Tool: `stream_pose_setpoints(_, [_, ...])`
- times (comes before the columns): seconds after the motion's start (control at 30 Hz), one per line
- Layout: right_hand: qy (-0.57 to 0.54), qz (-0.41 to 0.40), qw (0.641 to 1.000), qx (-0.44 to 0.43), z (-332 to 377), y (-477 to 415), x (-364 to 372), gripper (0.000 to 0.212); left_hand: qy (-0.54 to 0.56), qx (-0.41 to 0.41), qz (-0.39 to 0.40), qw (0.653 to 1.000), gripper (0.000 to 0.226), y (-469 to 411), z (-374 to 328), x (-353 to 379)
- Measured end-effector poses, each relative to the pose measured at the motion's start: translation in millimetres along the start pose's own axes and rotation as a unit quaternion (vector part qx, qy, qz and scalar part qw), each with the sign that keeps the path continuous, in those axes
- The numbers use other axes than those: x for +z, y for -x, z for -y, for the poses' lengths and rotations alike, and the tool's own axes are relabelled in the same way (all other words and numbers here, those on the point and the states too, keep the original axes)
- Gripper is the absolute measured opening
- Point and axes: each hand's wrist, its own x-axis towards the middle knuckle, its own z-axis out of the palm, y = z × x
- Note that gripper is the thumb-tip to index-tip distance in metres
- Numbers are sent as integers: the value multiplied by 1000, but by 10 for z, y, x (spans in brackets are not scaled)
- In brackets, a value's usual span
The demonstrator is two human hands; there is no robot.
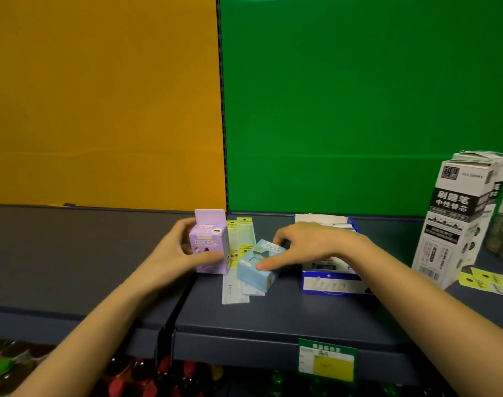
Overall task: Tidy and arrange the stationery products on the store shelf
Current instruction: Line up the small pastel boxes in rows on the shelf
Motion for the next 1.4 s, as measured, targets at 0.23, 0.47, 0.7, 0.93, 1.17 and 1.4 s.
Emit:
stream_pose_setpoints(0.23, [-66,19,998,8,53,-44,19,50,-11,7,55,998,41,-81,106,34])
stream_pose_setpoints(0.47, [-224,-136,965,-29,125,17,72,52,25,38,37,998,31,-81,97,-19])
stream_pose_setpoints(0.7, [-326,-297,896,-54,82,415,-93,63,49,129,20,990,33,-60,-327,23])
stream_pose_setpoints(0.93, [-353,-383,853,-16,-488,1401,-247,45,52,192,76,977,42,44,-932,622])
stream_pose_setpoints(1.17, [-340,-407,845,73,-1342,2573,-152,38,65,205,140,967,49,301,-1341,1856])
stream_pose_setpoints(1.4, [-338,-417,836,118,-2159,3530,25,36,111,185,222,951,20,597,-1638,3147])
